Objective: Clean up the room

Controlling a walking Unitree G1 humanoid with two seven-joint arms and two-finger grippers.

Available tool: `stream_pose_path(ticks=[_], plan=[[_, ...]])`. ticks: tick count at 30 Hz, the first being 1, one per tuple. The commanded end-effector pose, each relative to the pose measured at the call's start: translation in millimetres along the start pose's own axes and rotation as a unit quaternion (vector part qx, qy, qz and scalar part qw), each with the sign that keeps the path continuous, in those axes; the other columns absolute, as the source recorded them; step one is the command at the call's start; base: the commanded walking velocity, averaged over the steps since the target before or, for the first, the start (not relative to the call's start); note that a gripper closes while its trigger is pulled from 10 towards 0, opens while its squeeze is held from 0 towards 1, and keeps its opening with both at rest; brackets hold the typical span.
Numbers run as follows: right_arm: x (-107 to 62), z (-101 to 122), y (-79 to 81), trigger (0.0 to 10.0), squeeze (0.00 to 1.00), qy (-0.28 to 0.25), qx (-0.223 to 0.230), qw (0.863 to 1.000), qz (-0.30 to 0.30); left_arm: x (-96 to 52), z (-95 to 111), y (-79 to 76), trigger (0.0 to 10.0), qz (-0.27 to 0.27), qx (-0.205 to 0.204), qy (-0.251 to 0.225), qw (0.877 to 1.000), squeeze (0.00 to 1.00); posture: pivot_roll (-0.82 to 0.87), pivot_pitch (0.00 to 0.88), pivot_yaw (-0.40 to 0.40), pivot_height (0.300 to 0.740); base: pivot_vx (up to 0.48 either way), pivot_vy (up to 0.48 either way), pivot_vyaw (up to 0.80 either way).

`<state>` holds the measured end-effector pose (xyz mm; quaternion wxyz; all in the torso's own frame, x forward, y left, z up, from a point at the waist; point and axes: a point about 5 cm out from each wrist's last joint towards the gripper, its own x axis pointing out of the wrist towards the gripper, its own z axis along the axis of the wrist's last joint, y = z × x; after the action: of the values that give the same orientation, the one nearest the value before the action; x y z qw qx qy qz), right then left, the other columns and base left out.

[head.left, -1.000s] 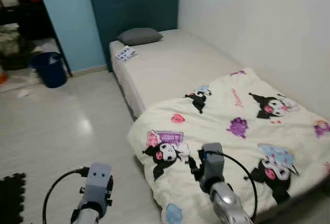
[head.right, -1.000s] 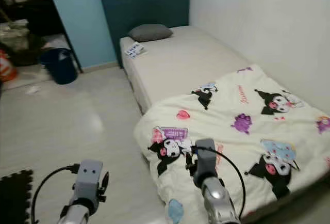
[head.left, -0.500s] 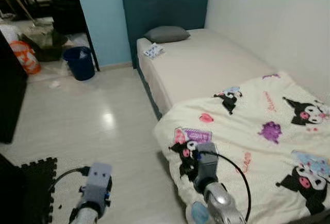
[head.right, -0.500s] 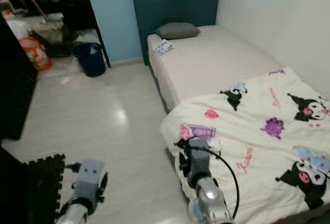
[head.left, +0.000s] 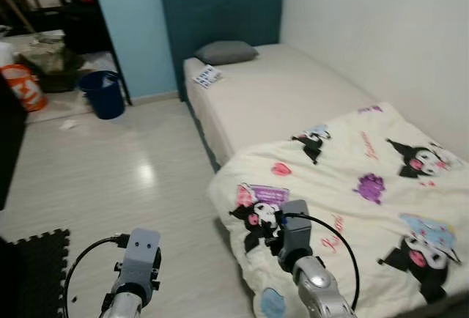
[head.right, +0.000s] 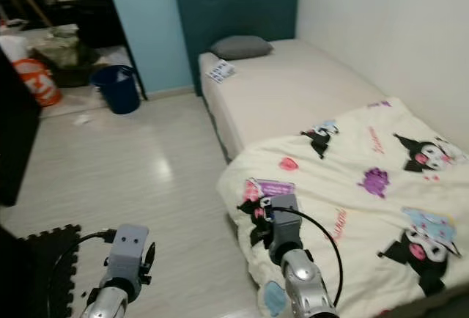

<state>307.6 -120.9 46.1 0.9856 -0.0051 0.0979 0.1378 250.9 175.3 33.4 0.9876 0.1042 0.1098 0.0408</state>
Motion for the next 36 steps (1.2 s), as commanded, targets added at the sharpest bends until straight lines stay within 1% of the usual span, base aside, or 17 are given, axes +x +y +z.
stream_pose_path(ticks=[1,7,8,13,18,24,26,27,29,36], plan=[[-1.0,0,3.6,10.0,0.00,-0.004,0.000,1.000,0.012,-1.2,-5,1.2,10.0,0.004,-0.013,0.011,1.000,0.00,0.01,0.102,0.019,0.740,0.000,0.000,0.80],[-0.1,2,4.3,10.0,0.00,-0.010,0.003,1.000,0.019,3.2,1,1.0,10.0,0.007,-0.013,0.003,1.000,0.00,0.01,0.096,0.017,0.740,0.000,0.000,0.80],[1.2,4,3.4,10.0,0.00,-0.013,0.003,1.000,0.018,5.1,5,0.6,10.0,0.009,-0.022,-0.004,1.000,0.00,0.00,0.092,0.018,0.740,0.000,0.000,0.80],[4.1,9,1.6,10.0,0.00,-0.020,-0.001,1.000,0.013,8.4,9,1.8,10.0,0.012,-0.039,-0.019,0.999,0.00,0.00,0.087,0.018,0.740,0.000,0.000,0.80],[5.7,12,-1.7,10.0,0.00,-0.023,-0.004,1.000,0.011,11.8,11,3.2,10.0,0.024,-0.043,-0.017,0.999,0.00,0.00,0.084,0.001,0.740,0.000,0.000,0.80],[6.3,14,-3.5,10.0,0.00,-0.027,-0.005,1.000,0.008,13.6,14,2.5,10.0,0.021,-0.043,-0.021,0.999,0.00,0.00,0.087,-0.001,0.740,0.000,0.000,0.80],[7.2,16,-6.5,10.0,0.00,-0.030,0.008,1.000,-0.005,16.1,19,1.2,10.0,0.015,-0.039,-0.027,0.999,0.00,0.00,0.090,0.002,0.740,0.000,0.000,0.00],[6.8,15,-8.5,10.0,0.00,-0.029,0.010,0.999,-0.012,17.4,21,0.1,10.0,0.011,-0.044,-0.028,0.999,0.00,0.00,0.093,0.000,0.740,0.000,0.000,0.00],[5.5,13,-10.6,10.0,0.00,-0.025,0.008,0.999,-0.019,18.9,25,-1.6,10.0,0.006,-0.054,-0.035,0.998,0.00,0.00,0.093,-0.003,0.740,0.000,0.000,0.00],[4.6,12,-14.2,10.0,0.00,-0.024,0.004,0.999,-0.036,20.3,29,-3.6,10.0,-0.003,-0.066,-0.043,0.997,0.00,-0.01,0.101,0.001,0.740,0.000,0.000,0.00]])
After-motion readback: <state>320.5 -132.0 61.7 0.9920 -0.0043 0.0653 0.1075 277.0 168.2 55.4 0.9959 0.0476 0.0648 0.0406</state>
